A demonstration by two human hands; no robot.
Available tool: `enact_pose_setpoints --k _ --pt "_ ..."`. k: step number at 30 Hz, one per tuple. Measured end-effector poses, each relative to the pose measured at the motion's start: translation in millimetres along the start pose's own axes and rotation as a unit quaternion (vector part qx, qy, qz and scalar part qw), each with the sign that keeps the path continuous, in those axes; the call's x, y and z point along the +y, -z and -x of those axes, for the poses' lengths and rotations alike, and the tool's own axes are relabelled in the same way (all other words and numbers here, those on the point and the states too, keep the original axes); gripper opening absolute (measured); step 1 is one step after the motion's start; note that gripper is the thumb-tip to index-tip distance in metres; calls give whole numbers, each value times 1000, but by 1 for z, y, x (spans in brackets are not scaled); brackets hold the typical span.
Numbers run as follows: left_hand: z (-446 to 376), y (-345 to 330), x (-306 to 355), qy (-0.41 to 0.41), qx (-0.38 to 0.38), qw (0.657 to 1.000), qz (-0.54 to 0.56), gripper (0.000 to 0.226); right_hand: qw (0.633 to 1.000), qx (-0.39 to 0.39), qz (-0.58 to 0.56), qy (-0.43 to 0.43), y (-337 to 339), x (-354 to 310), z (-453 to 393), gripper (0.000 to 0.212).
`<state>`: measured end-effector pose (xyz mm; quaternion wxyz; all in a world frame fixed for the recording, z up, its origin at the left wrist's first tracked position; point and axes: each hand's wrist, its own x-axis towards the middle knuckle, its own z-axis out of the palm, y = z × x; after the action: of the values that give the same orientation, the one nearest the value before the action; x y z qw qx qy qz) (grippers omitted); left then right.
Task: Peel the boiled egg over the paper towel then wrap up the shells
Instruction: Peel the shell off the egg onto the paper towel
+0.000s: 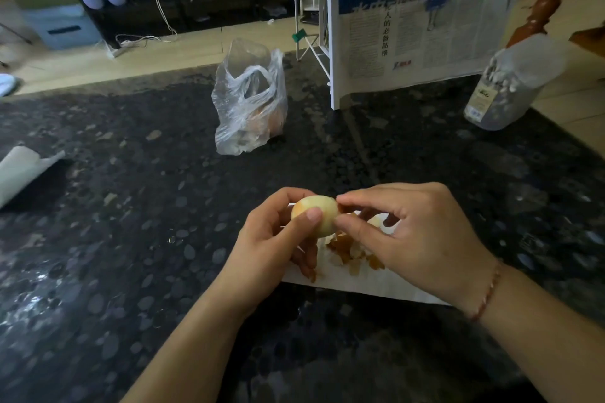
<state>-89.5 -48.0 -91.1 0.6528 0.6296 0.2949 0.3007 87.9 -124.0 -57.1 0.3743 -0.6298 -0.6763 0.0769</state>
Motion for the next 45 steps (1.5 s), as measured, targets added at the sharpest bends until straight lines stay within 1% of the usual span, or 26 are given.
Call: enact_pose_setpoints --k 5,8,12,14,16,18,20,22,25,28,30,36,40,42,45 --pt "0 0 1 -2 -5 1000 3 32 998 31 24 44 -1 1 1 29" --pt "0 -1 0 -9 -6 1000 -9 33 996 42 44 67 -5 3 3 31" --pt "-1 -2 -1 -24 5 999 -30 35 991 34 88 91 -9 4 4 33" --pt "-1 -1 -1 -24 4 999 -30 34 993 33 77 84 -9 4 3 27" --pt "-1 0 0 -22 3 999 -26 33 997 43 39 53 -8 4 1 19" --pt "-1 0 0 -22 5 1000 -12 34 998 53 6 17 -5 4 0 18" --pt "-1 1 -1 -25 14 1000 -3 36 999 45 -4 -9 -3 5 -1 17" --pt "-1 2 -1 -32 20 999 1 37 999 24 12 -29 -2 6 0 14" --pt "-3 3 -4 -40 18 999 13 37 999 31 17 -40 -2 2 1 18" --pt "-4 2 -6 -55 14 998 18 43 998 35 -30 -50 -1 -1 -1 27" --pt "-4 2 -6 -62 7 998 19 44 998 21 -33 -43 -2 -1 -1 32" --pt "-3 0 -6 -68 12 998 6 46 1000 24 -16 -11 -4 -3 1 26" --pt "-3 -1 -7 -75 17 997 -19 46 999 22 32 4 -10 -1 3 28" --pt "-4 0 -8 -77 15 997 -24 45 999 34 41 2 -11 0 3 29" --pt "-4 0 -7 -81 12 997 -11 45 999 49 18 1 -11 1 2 21"
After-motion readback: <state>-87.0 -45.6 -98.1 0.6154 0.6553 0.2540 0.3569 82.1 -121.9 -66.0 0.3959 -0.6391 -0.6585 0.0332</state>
